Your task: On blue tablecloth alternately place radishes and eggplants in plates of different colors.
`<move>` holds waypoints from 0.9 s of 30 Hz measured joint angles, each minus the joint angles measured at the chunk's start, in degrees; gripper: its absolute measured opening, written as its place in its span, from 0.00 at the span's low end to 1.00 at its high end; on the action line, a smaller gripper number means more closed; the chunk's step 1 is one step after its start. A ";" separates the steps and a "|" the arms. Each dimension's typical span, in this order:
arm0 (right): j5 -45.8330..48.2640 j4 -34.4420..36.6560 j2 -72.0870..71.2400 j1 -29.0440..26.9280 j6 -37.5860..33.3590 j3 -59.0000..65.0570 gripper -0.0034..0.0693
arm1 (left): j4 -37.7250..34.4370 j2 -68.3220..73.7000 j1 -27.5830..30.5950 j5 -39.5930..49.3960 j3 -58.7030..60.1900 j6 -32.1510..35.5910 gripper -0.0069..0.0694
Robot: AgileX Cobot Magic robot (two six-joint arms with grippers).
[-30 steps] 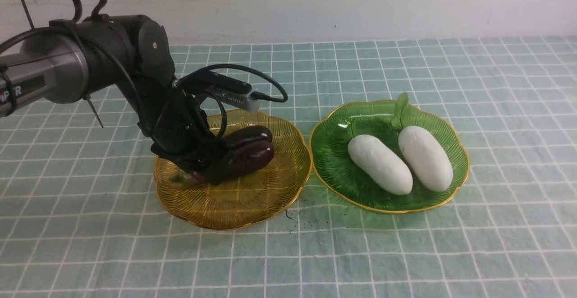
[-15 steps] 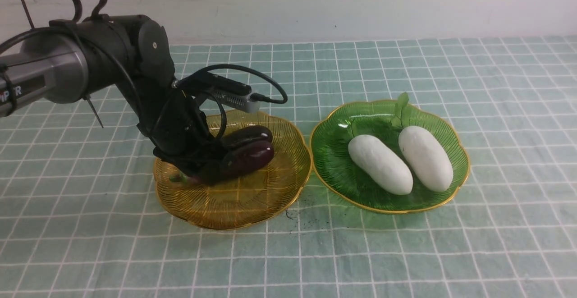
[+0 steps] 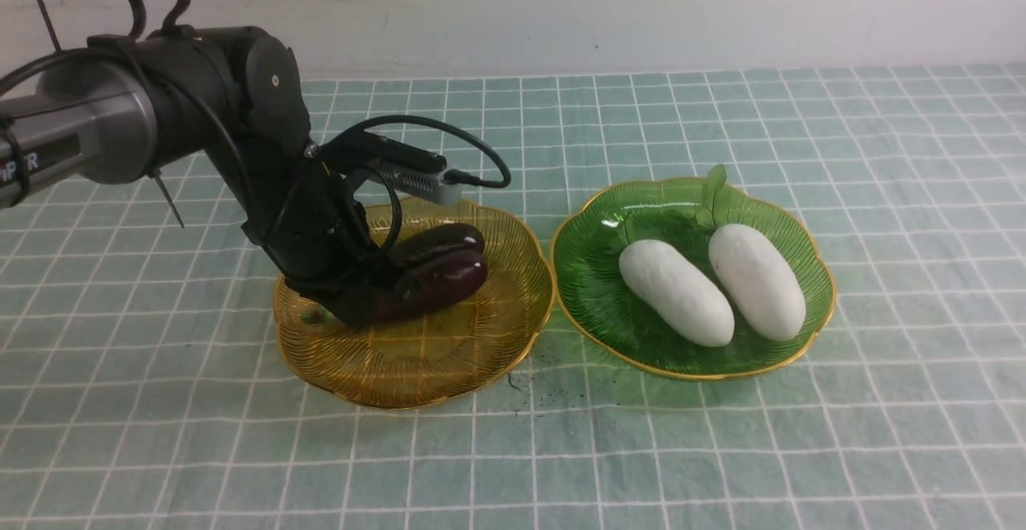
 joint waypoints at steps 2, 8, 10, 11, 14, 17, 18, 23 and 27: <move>0.00 0.00 0.00 0.00 0.00 0.00 0.03 | 0.00 0.00 0.00 0.06 0.00 0.00 0.08; -0.05 0.00 0.00 0.00 0.00 0.00 0.03 | 0.00 0.00 0.00 1.43 0.00 0.00 0.08; -0.05 0.00 0.00 0.00 0.00 0.14 0.03 | 0.00 0.00 0.00 1.85 0.00 0.00 0.08; -0.12 0.00 -0.22 0.00 0.00 0.33 0.03 | 0.00 0.00 0.00 2.02 0.00 0.00 0.08; -0.49 0.15 -1.91 0.00 0.00 2.34 0.03 | 0.00 0.00 0.00 2.30 0.00 0.00 0.08; -0.65 0.71 -5.29 -0.38 0.00 6.00 0.03 | 0.00 0.00 0.00 2.30 0.00 0.00 0.08; -0.67 1.02 -6.73 -1.14 0.00 7.67 0.03 | 0.00 0.00 0.00 2.30 0.00 0.00 0.08; -0.67 2.67 -11.64 -6.79 0.00 14.92 0.03 | 0.00 0.00 0.00 2.42 0.00 -0.13 0.08; -0.55 3.94 -14.83 -12.36 0.00 22.13 0.03 | -0.12 0.00 -0.07 3.78 -0.05 -0.30 0.08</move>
